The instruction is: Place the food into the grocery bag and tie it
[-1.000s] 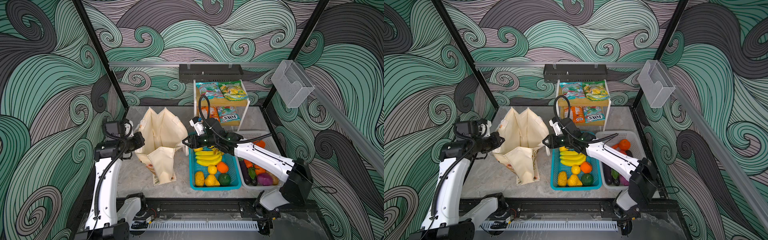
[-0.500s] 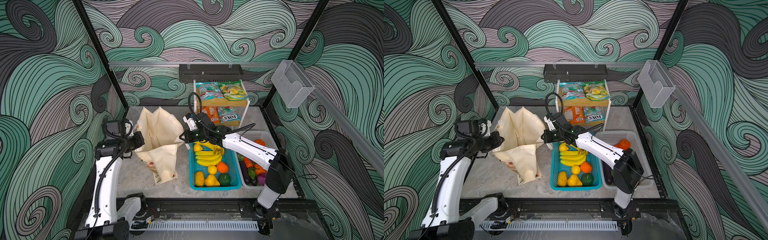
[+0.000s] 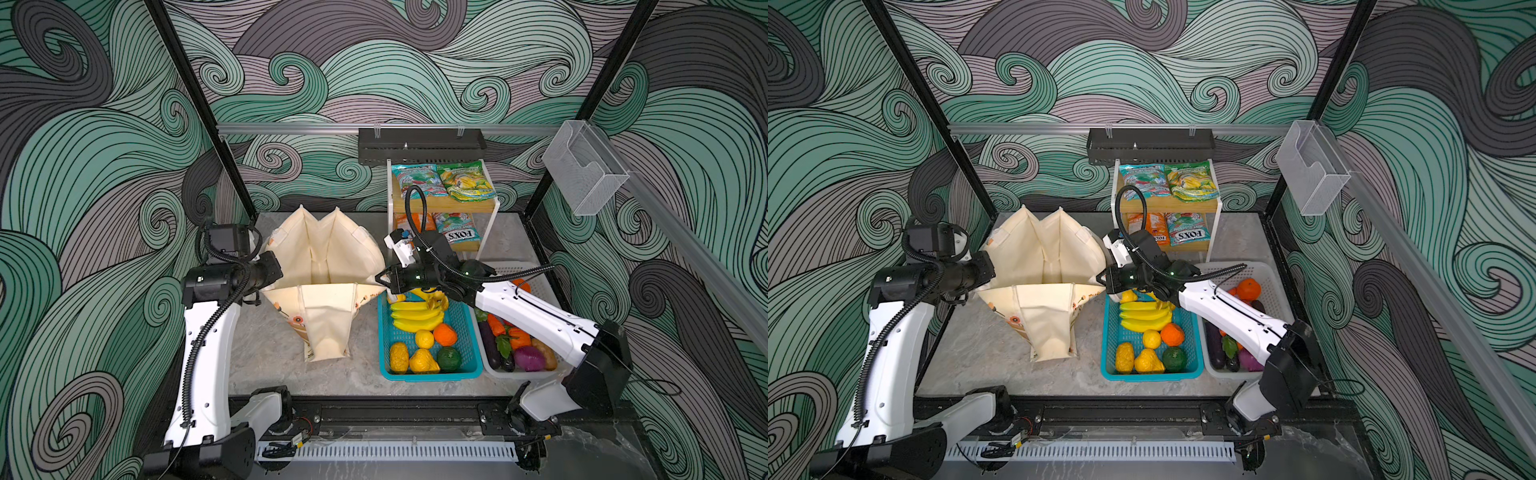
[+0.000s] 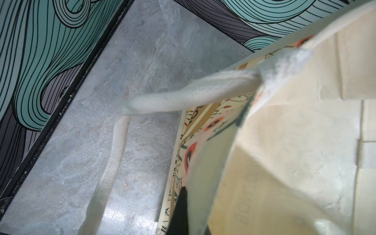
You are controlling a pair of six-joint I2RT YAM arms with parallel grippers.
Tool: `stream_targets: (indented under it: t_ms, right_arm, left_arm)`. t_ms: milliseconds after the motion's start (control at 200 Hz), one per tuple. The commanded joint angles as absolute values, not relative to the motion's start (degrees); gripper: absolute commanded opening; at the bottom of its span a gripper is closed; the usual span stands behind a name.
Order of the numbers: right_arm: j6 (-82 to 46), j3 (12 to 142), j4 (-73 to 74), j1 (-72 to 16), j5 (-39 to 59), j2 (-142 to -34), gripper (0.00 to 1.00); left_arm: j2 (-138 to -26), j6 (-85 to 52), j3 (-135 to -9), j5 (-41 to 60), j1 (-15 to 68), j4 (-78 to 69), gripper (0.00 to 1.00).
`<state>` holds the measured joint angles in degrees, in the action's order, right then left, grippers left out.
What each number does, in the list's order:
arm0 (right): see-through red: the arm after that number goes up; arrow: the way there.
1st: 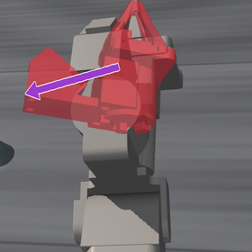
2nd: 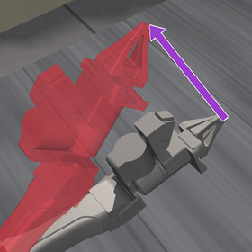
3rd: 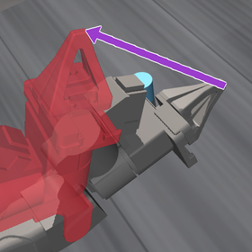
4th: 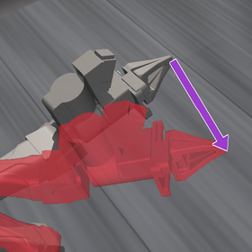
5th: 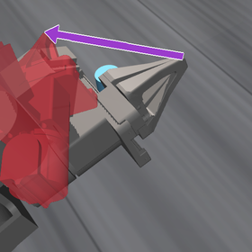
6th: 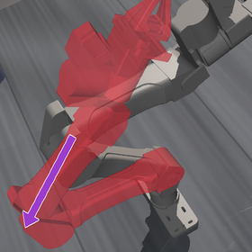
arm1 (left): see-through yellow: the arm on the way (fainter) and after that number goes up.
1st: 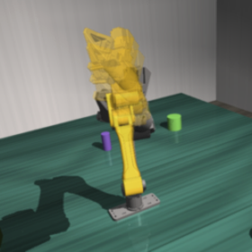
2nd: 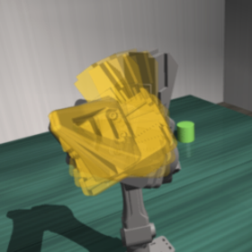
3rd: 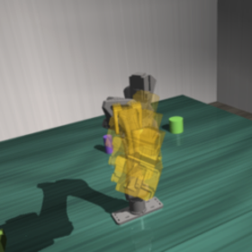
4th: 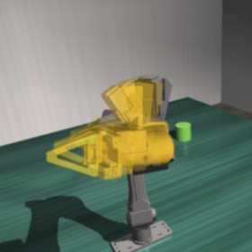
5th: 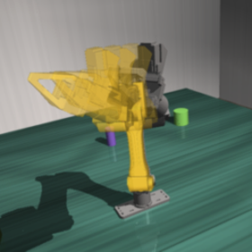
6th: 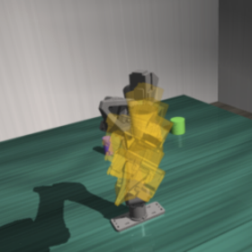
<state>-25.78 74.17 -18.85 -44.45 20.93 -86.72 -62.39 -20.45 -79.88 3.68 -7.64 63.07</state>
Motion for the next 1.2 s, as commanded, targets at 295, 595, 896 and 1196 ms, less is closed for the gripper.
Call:
stream_targets:
  t_ms: [295, 595, 896, 1196]
  right_arm:
    - [-24.66, 74.64, -24.49, -39.29, 20.18, -88.43, 0.22]
    - [-25.4, 75.05, -21.97, -40.15, 15.44, -82.0, 0.75]
    - [-21.32, 64.52, -20.92, -37.97, 6.88, -64.86, 0.99]
    - [-14.15, 49.68, -33.11, -35.88, 7.55, -47.29, 0.99]
  left_arm:
    - [-53.81, -23.42, -65.02, 21.98, -9.87, 43.6, 0.01]
    - [-55.02, -23.53, -65.6, 19.78, -9.05, 46.06, 0.0]
    - [-54.62, -23.64, -65.09, 22.33, -9.03, 45.52, 0.0]
    - [-52.16, -25.24, -64.25, 23.45, -7.96, 44.73, 0.0]
